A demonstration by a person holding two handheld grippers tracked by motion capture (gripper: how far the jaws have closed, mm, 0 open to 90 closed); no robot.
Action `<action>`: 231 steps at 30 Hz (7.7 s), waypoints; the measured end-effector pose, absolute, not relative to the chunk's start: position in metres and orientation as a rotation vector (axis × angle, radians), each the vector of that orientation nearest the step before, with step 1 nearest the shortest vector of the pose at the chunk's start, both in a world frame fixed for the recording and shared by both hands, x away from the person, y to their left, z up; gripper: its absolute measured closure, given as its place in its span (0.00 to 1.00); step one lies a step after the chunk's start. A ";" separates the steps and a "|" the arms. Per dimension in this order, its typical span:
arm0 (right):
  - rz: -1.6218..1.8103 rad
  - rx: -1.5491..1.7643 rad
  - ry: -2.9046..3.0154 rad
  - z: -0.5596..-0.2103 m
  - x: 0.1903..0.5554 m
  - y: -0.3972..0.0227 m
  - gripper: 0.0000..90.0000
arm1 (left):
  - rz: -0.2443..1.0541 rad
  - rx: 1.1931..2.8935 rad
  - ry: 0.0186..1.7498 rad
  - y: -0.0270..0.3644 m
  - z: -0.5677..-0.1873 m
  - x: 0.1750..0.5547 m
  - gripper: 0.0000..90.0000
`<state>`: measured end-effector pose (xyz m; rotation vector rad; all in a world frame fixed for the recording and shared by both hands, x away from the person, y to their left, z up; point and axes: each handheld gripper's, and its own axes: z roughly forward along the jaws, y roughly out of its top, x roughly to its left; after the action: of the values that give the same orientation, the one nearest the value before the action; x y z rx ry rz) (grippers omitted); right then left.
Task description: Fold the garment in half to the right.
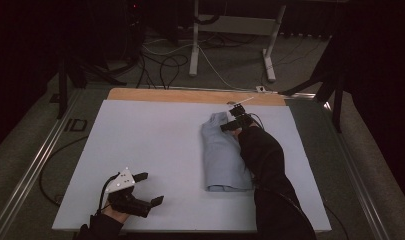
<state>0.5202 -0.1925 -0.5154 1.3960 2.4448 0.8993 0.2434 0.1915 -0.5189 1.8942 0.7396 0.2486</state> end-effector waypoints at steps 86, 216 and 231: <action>1.122 0.811 2.553 -0.471 0.278 -0.168 0.46 | 0.293 1.852 0.750 0.203 -0.509 0.243 0.00; 1.468 0.745 2.489 -0.481 0.304 -0.208 0.10 | 0.261 1.852 0.710 0.233 -0.503 0.244 0.00; 1.469 0.870 2.383 -0.498 0.283 -0.256 0.10 | 0.310 1.867 0.741 0.249 -0.511 0.245 0.00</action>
<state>0.2826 -0.2562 -0.4978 0.8697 2.3830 1.4695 0.2450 0.2494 -0.5109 1.8669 0.7409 0.3104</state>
